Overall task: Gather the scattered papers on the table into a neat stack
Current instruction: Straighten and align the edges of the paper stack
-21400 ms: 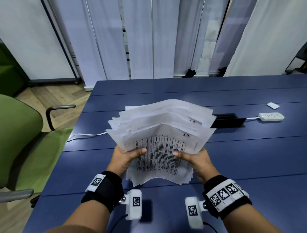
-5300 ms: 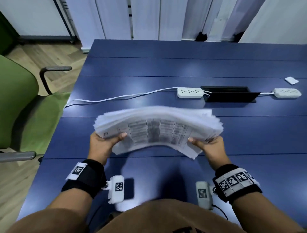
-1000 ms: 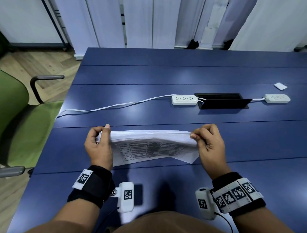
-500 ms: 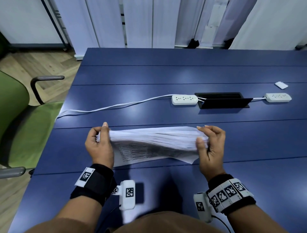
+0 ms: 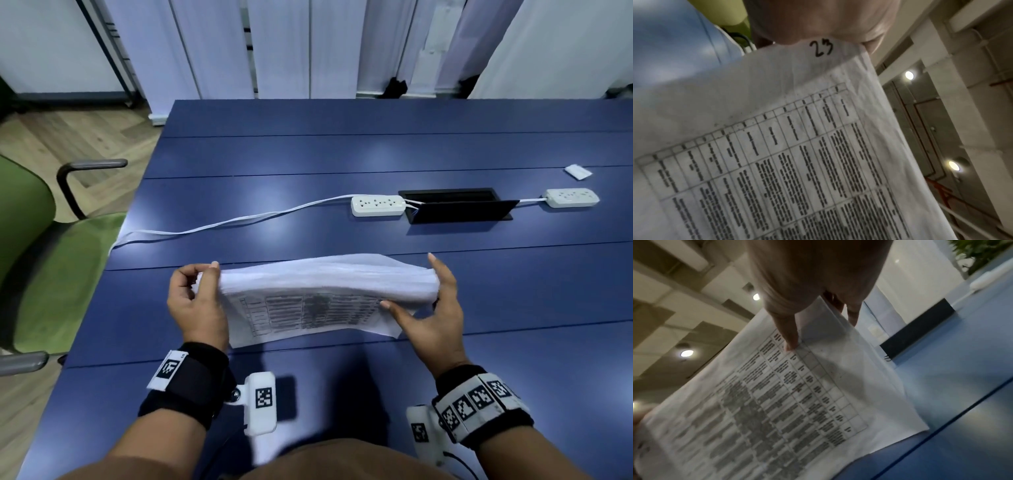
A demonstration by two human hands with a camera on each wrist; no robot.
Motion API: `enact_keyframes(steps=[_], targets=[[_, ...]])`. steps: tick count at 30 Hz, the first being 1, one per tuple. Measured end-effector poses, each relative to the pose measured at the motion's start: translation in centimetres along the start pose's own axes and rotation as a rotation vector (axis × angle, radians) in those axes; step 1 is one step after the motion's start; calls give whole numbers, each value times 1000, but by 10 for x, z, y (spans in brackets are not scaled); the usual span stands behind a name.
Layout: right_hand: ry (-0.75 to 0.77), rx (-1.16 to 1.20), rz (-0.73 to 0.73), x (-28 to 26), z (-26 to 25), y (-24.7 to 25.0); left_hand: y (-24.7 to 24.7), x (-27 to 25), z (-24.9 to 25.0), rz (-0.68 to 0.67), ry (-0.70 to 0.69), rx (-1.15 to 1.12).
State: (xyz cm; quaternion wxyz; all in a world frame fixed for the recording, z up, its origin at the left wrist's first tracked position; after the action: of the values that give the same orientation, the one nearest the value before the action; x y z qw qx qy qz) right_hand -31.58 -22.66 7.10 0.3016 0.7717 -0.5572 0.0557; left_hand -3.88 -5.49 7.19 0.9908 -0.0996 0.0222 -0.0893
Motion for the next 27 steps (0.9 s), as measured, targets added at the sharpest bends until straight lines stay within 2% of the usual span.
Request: enact_keyframes(steps=[2, 4, 6, 8, 10, 12, 15, 17, 21, 24, 26, 27], targets=[[-161, 167, 26, -2, 3, -3, -1, -1, -1, -28, -2, -15], [-252, 276, 35, -1, 9, -4, 1, 1, -3, -46, -4, -10], [-348, 424, -32, 0, 17, -6, 5, 5, -8, -30, 30, -54], [-445, 501, -132, -4, 26, -11, 8, 0, -9, -100, 19, -59], [-451, 523, -143, -7, 27, -13, 10, -15, -10, -268, -46, 17], [-420, 523, -119, -8, 25, -14, 15, -19, -18, -380, -38, 51], [-396, 508, -123, -8, 19, -14, 23, -10, -32, -426, 148, 7], [-428, 509, -135, -5, 21, -14, 24, -13, -40, -469, 228, 65], [-456, 557, -144, -2, 27, -11, 28, -21, -54, -504, 262, 150], [-488, 548, -262, -16, 14, -16, 28, -7, -52, -440, 319, 63], [-469, 513, -333, -18, 8, -16, 23, -9, -45, -469, 333, 43], [-464, 514, -312, -15, 12, -16, 21, -12, -44, -504, 338, 71]])
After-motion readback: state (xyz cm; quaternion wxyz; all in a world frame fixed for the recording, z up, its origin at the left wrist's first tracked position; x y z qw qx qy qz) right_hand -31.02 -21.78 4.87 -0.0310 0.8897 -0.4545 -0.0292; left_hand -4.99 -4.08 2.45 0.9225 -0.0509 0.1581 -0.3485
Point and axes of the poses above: each hand's wrist, its own x-axis towards the middle knuckle, its own y-axis out of the back of the hand, z = x × y, the point moved 2 cm from there along x, towards the middle knuckle, and after that the axes turned 7 degrees about y, right-handed, at the moved point
